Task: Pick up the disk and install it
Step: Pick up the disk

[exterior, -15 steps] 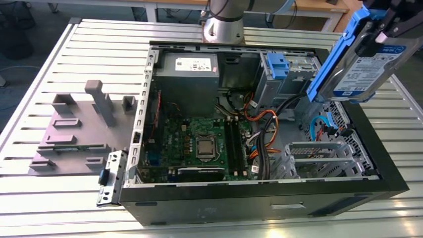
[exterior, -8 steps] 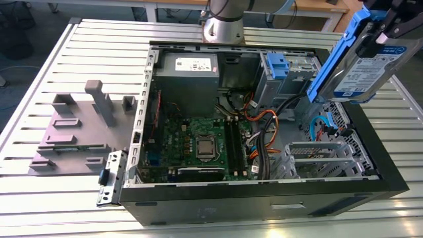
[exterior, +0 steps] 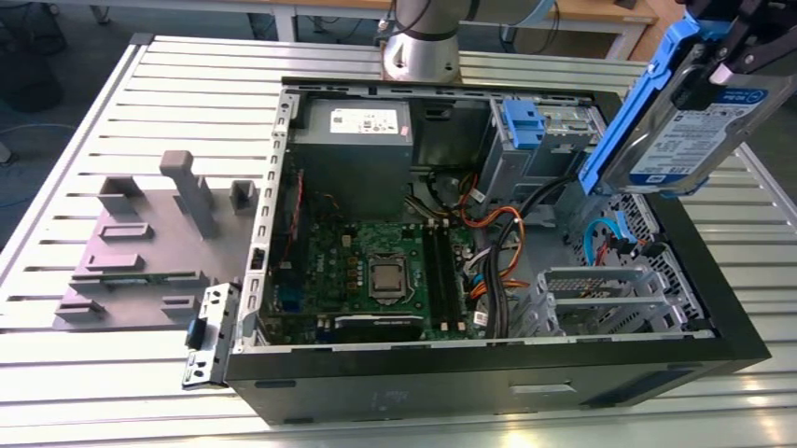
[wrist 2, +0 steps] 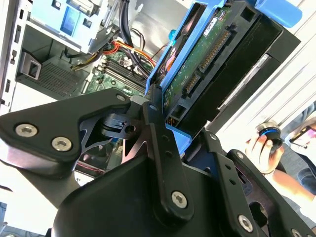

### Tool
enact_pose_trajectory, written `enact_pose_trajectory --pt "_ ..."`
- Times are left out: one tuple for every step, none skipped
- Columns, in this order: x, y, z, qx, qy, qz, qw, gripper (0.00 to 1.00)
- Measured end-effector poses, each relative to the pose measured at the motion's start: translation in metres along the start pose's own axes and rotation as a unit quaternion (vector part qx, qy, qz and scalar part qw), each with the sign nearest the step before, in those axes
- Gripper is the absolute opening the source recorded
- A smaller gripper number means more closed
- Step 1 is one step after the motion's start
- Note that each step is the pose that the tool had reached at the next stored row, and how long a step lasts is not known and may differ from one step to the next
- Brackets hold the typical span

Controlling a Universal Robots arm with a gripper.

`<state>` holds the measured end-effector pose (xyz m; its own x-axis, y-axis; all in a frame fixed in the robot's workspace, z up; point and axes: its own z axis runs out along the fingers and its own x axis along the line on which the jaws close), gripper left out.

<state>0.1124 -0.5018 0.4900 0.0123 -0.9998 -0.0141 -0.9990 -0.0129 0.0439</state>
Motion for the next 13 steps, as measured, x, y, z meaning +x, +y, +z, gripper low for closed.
enact_pose_trajectory --pt "0.0002 0.0000 0.0000 0.0000 0.0000 0.000 1.00000 0.36" --pt "0.0004 0.0000 0.0000 0.0000 0.0000 0.000 1.00000 0.36" --pt "0.0006 0.0000 0.0000 0.0000 0.0000 0.000 1.00000 0.36" --pt "0.0009 0.0000 0.0000 0.0000 0.0000 0.000 1.00000 0.36" --pt "0.0011 0.0000 0.0000 0.0000 0.0000 0.000 1.00000 0.36" --pt "0.0013 0.0000 0.0000 0.0000 0.0000 0.000 1.00000 0.36" --pt "0.0015 0.0000 -0.0001 0.0000 0.0000 0.000 1.00000 0.36" --pt "0.0017 0.0000 0.0000 0.0000 0.0001 0.000 1.00000 0.36" --pt "0.0019 0.0000 0.0000 0.0000 0.0000 0.000 1.00000 0.36" --pt "0.0021 0.0000 0.0000 0.0000 0.0000 0.000 1.00000 0.36" --pt "0.0023 0.0000 0.0000 0.0000 0.0000 0.000 1.00000 0.36" --pt "0.0026 0.0000 0.0000 0.0000 0.0000 0.000 1.00000 0.36" --pt "0.0028 0.0000 0.0000 0.0000 0.0000 0.000 1.00000 0.36"
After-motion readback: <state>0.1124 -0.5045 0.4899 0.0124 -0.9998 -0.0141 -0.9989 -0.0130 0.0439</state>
